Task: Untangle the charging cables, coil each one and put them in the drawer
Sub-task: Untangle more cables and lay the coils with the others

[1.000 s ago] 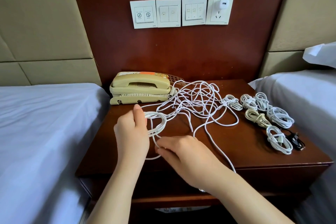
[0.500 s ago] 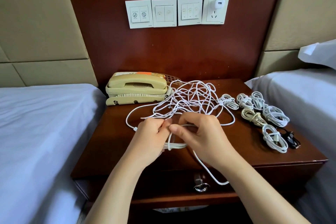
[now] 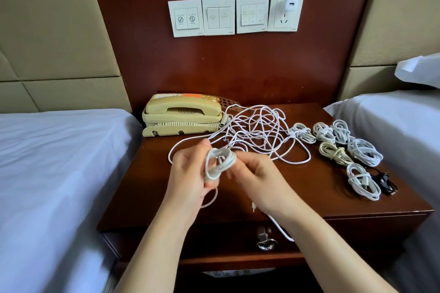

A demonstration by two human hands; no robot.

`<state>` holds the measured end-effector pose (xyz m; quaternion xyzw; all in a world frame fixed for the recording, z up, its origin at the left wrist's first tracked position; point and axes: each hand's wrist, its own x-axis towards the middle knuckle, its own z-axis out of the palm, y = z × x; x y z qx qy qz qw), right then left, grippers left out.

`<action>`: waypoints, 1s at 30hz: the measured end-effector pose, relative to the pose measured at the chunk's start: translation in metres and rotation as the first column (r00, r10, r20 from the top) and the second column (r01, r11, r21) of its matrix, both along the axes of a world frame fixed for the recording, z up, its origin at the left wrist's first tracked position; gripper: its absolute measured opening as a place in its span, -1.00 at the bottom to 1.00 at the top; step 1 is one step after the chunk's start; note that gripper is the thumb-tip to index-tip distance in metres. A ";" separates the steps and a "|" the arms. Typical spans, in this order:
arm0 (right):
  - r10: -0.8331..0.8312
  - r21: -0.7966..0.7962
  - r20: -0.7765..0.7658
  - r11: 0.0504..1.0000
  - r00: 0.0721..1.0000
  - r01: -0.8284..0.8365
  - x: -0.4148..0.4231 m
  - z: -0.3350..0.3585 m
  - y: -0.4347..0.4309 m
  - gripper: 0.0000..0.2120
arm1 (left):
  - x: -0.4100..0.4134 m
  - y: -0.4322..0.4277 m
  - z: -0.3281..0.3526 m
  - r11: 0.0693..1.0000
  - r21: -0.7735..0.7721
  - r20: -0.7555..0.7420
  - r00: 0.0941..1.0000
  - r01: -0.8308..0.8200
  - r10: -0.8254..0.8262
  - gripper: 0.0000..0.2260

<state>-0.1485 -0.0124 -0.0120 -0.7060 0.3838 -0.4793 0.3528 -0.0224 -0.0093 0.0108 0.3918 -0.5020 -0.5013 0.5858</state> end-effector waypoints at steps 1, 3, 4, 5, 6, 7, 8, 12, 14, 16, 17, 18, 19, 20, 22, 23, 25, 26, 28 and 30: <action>-0.004 -0.027 -0.072 1.000 0.997 0.002 0.003 -0.002 0.002 -0.68 | 0.000 -0.002 0.000 0.998 0.015 -0.018 0.998 -0.056 0.056 -0.44; 0.002 -0.085 -0.222 0.996 0.975 -0.021 0.008 -0.004 0.007 -0.75 | 0.001 -0.008 -0.005 0.977 0.081 -0.030 0.979 -0.198 0.201 -0.47; -0.006 -0.101 -0.288 0.995 0.958 -0.024 0.011 -0.005 0.009 -0.79 | 0.002 -0.011 -0.008 0.957 0.108 -0.009 0.962 -0.270 0.272 -0.52; -0.029 -0.113 -0.347 0.993 0.937 -0.012 0.013 -0.005 0.012 -0.82 | 0.004 -0.014 -0.011 0.935 0.105 0.052 0.941 -0.339 0.335 -0.57; -0.060 -0.131 -0.405 0.991 0.912 0.007 0.015 -0.004 0.014 -0.84 | 0.005 -0.016 -0.014 0.911 0.057 0.150 0.906 -0.408 0.396 -0.58; -0.092 -0.155 -0.467 0.988 0.880 0.022 0.016 -0.002 0.016 -0.85 | 0.007 -0.018 -0.017 0.885 -0.033 0.251 0.854 -0.464 0.456 -0.57; -0.119 -0.186 -0.523 0.982 0.844 0.024 0.016 -0.001 0.018 -0.86 | 0.009 -0.018 -0.018 0.856 -0.136 0.319 0.796 -0.498 0.514 -0.55; -0.233 -0.364 -0.646 0.931 0.727 -0.025 0.022 0.004 0.027 -0.80 | 0.012 -0.016 -0.015 0.764 -0.387 0.424 0.636 -0.516 0.644 -0.50; -0.344 -0.492 -0.636 0.871 0.691 -0.020 0.021 0.006 0.028 -0.77 | 0.013 -0.018 -0.016 0.751 -0.457 0.486 0.574 -0.476 0.659 -0.52; -0.436 -0.587 -0.588 0.809 0.681 0.011 0.013 0.009 0.025 -0.74 | 0.012 -0.019 -0.015 0.781 -0.459 0.566 0.538 -0.424 0.624 -0.54; -0.452 -0.608 -0.567 0.794 0.688 0.021 0.008 0.011 0.023 -0.72 | 0.012 -0.019 -0.015 0.808 -0.443 0.607 0.534 -0.387 0.589 -0.53; -0.445 -0.611 -0.543 0.791 0.712 0.029 0.002 0.015 0.020 -0.70 | 0.010 -0.019 -0.015 0.841 -0.419 0.649 0.536 -0.341 0.541 -0.54; -0.433 -0.607 -0.515 0.794 0.740 0.042 -0.006 0.016 0.017 -0.68 | 0.008 -0.020 -0.015 0.871 -0.400 0.687 0.536 -0.285 0.491 -0.56; -0.439 -0.615 -0.487 0.786 0.755 0.060 -0.013 0.017 0.013 -0.66 | 0.007 -0.019 -0.015 0.895 -0.388 0.715 0.540 -0.221 0.444 -0.57; -0.462 -0.630 -0.457 0.771 0.760 0.090 -0.025 0.017 0.006 -0.67 | 0.003 -0.017 -0.017 0.935 -0.345 0.744 0.581 -0.087 0.329 -0.59; -0.445 -0.610 -0.452 0.787 0.773 0.096 -0.030 0.016 0.003 -0.68 | 0.001 -0.016 -0.017 0.952 -0.305 0.745 0.615 -0.031 0.259 -0.60; -0.343 -0.519 -0.447 0.852 0.826 0.073 -0.035 0.015 -0.001 -0.71 | -0.001 -0.013 -0.016 0.976 -0.212 0.711 0.692 0.042 0.125 -0.62; -0.273 -0.461 -0.430 0.886 0.860 0.051 -0.036 0.015 -0.002 -0.73 | -0.002 -0.011 -0.014 0.983 -0.170 0.685 0.725 0.065 0.071 -0.62; -0.138 -0.329 -0.333 0.944 0.933 0.023 -0.037 0.016 -0.002 -0.75 | -0.005 -0.007 -0.009 0.989 -0.102 0.617 0.787 0.105 -0.019 -0.63; -0.037 -0.210 -0.211 0.978 0.977 -0.009 -0.038 0.017 -0.001 -0.71 | -0.006 -0.004 -0.006 0.988 -0.068 0.547 0.834 0.136 -0.077 -0.63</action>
